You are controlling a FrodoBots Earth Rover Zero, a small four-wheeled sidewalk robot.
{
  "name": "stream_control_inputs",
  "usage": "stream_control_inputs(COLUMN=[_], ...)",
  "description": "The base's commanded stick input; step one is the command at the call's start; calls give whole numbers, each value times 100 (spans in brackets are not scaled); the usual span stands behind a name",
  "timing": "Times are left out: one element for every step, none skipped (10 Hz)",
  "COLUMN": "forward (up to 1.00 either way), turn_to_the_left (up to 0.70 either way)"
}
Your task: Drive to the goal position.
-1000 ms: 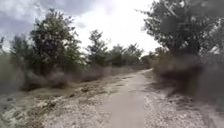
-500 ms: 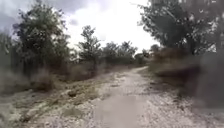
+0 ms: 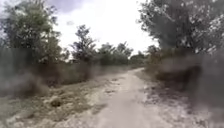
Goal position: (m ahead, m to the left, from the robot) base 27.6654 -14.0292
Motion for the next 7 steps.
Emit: stream_control_inputs(forward=[70,70,70,70,70,70,70], turn_to_the_left=[0,0,0,0,0,0,0])
